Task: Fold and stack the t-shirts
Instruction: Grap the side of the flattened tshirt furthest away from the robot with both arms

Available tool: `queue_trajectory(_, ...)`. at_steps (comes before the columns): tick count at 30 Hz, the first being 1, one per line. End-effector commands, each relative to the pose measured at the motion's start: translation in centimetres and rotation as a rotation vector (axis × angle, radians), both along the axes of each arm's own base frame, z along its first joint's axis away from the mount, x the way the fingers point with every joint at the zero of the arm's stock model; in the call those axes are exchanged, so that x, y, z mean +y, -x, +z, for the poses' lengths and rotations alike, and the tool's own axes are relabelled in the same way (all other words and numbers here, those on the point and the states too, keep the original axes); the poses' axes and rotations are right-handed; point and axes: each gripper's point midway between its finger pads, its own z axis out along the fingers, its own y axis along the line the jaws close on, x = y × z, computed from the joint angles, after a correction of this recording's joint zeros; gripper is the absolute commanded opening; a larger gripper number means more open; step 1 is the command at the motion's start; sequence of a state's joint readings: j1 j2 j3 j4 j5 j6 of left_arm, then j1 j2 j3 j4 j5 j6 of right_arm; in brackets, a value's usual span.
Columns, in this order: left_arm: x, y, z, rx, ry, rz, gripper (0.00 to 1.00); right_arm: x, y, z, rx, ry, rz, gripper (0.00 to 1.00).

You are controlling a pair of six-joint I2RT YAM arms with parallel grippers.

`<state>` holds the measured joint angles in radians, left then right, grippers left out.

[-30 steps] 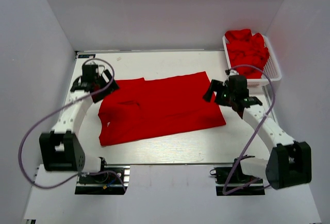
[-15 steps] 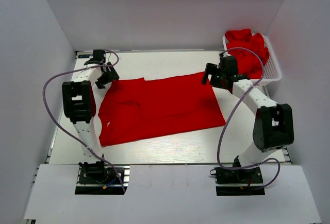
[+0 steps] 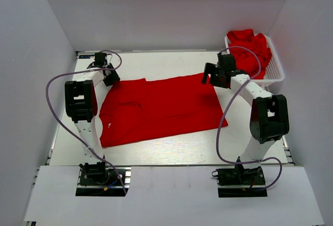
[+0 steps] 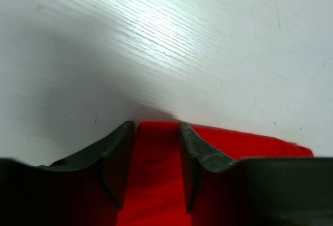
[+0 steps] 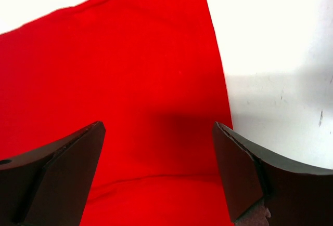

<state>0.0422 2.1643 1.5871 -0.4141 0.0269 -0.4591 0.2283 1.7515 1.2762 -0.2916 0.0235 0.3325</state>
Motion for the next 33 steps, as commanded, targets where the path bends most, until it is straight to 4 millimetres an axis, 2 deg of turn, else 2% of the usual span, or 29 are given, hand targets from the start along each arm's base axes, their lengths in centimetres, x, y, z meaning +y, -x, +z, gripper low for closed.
queue_trajectory(1,-1.2,-0.1,0.1,-0.032,0.046,-0.071,0.48,-0.2,-1.8,1.6,-0.048,0.007,-0.007,0.9)
queue_trajectory(2,-1.4,0.5,-0.9,-0.009,0.052,-0.085,0.43,-0.1,-1.8,1.5,-0.047,0.009,-0.005,0.9)
queue_trajectory(3,-1.4,0.2,-0.8,-0.022,0.051,-0.085,0.27,-0.1,-2.1,1.2,-0.044,0.011,-0.005,0.9)
queue_trajectory(5,-1.4,0.3,-1.5,-0.017,0.046,-0.092,0.05,-0.1,-2.7,1.7,-0.059,0.008,-0.007,0.9)
queue_trajectory(6,-1.4,0.3,-1.7,-0.02,0.046,-0.093,0.0,0.0,-2.9,1.8,-0.065,0.012,-0.002,0.9)
queue_trajectory(7,-1.4,0.3,-1.7,-0.02,0.046,-0.093,0.0,0.0,-3.1,1.2,-0.054,0.017,-0.001,0.9)
queue_trajectory(9,-1.4,-0.1,-1.4,-0.04,0.039,-0.1,0.0,-0.1,-4.0,1.7,-0.073,0.034,0.006,0.9)
queue_trajectory(10,-1.5,-0.7,0.1,-0.086,0.041,-0.107,0.0,-0.2,-4.4,1.1,-0.065,0.044,0.004,0.9)
queue_trajectory(12,-1.4,-1.1,1.1,-0.131,0.031,-0.115,0.0,-0.5,-6.0,2.2,-0.103,0.065,-0.013,0.9)
queue_trajectory(13,-1.4,-0.9,1.3,-0.14,0.03,-0.115,0.0,-0.5,-6.3,1.6,-0.093,0.073,-0.016,0.9)
queue_trajectory(14,-1.4,-1.1,2.8,-0.176,0.027,-0.116,0.0,-0.4,-7.0,1.5,-0.097,0.079,-0.017,0.9)
queue_trajectory(16,-1.4,-1.5,4.3,-0.229,0.015,-0.124,0.0,-0.7,-8.2,0.6,-0.087,0.095,-0.032,0.9)
queue_trajectory(17,-1.5,-1.4,5.1,-0.251,0.02,-0.13,0.0,-0.4,-8.9,1.0,-0.1,0.091,-0.033,0.9)
queue_trajectory(18,-1.5,-1.6,5.9,-0.272,0.017,-0.131,0.0,-0.3,-8.9,0.6,-0.087,0.095,-0.032,0.9)
queue_trajectory(19,-1.5,-1.4,5.9,-0.278,0.01,-0.139,0.0,-0.3,-10.0,0.2,-0.089,0.096,-0.034,0.9)
queue_trajectory(21,-1.8,-1.6,6.8,-0.303,0.021,-0.153,0.0,-0.2,-10.6,-0.2,-0.087,0.104,-0.038,0.9)
queue_trajectory(22,-1.8,-1.6,6.8,-0.303,0.021,-0.153,0.0,-0.2,-11.7,0.2,-0.109,0.104,-0.042,0.9)
queue_trajectory(24,-2.1,-1.6,6.9,-0.304,0.031,-0.162,0.0,-0.5,-12.2,-2.0,-0.075,0.124,-0.051,0.9)
queue_trajectory(25,-2.2,-1.5,6.9,-0.306,0.032,-0.176,0.0,-0.3,-13.2,-1.0,-0.103,0.119,-0.05,0.9)
queue_trajectory(26,-2.2,-1.5,6.9,-0.306,0.032,-0.177,0.0,-0.2,-13.3,-2.4,-0.079,0.12,-0.047,0.9)
queue_trajectory(28,-2.2,-1.3,6.4,-0.295,0.034,-0.176,0.0,0.4,-13.7,-2.5,-0.079,0.102,-0.038,0.9)
queue_trajectory(29,-2.2,-1.3,6.4,-0.295,0.034,-0.176,0.0,0.4,-13.8,-3.4,-0.065,0.1,-0.041,0.9)
queue_trajectory(33,-2.4,-1.0,6.1,-0.287,0.043,-0.183,0.0,0.3,-13.4,-5.0,-0.031,0.102,-0.059,0.9)
